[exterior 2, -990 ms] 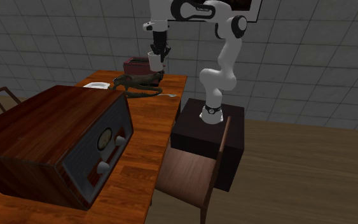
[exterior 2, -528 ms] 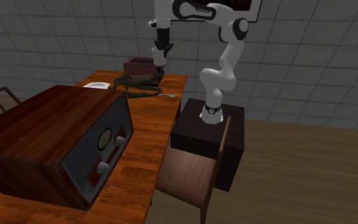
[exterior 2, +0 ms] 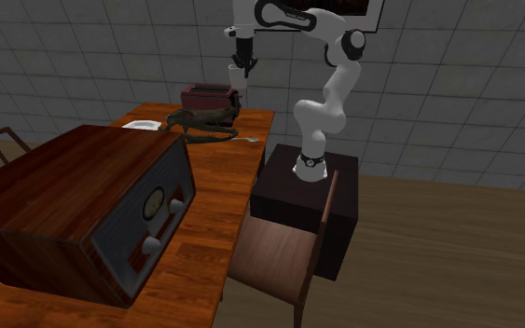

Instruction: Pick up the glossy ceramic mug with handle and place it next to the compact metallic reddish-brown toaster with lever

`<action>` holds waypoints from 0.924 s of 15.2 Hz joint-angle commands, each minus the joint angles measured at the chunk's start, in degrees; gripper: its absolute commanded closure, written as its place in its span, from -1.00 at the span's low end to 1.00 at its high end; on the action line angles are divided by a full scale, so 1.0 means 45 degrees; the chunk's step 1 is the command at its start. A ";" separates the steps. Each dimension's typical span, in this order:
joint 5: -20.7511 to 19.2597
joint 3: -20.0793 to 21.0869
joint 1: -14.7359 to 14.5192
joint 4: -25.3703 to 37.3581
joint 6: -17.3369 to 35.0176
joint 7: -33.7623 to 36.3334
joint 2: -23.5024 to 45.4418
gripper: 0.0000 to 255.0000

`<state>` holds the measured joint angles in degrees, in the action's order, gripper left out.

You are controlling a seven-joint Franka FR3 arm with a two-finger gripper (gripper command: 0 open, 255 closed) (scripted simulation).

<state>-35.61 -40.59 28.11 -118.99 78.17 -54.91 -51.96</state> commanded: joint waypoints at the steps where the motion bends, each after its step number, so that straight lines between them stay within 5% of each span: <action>1: -0.0371 -0.0468 0.0055 0.0335 -0.0066 -0.0625 -0.0050 1.00; 14: -0.2432 -0.3820 -0.0553 0.3780 -0.0394 -0.4731 0.0178 1.00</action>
<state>-45.85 -55.95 26.69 -104.03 76.30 -74.55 -51.69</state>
